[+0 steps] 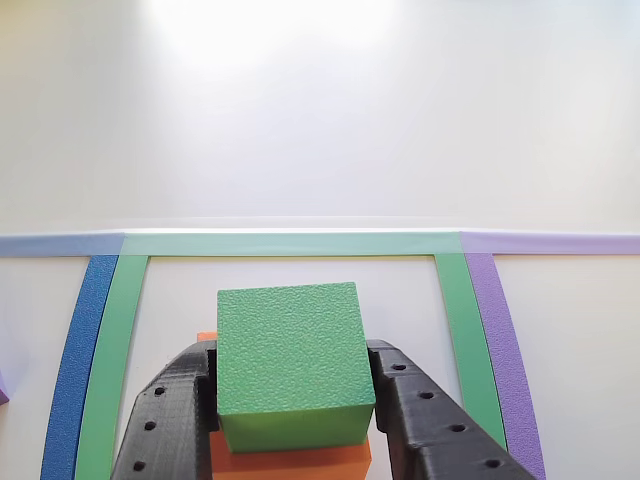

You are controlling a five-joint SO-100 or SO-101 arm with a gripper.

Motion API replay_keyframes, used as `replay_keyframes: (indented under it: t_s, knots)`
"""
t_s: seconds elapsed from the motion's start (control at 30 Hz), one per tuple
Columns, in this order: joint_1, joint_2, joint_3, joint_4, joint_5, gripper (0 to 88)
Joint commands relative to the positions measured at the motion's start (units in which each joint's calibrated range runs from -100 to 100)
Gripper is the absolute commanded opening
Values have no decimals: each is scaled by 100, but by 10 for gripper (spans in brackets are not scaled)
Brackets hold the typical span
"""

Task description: Tower of hanoi

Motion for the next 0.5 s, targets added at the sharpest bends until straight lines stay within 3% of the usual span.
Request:
replay_keyframes:
  t_s: [0.0,0.2,0.47]
  knots:
    - [-143,-325,-168,-12,0,62]
    - [-212,-1519,-559,1469,0,63]
    - [-135,-3530,-1967,5176,0,57]
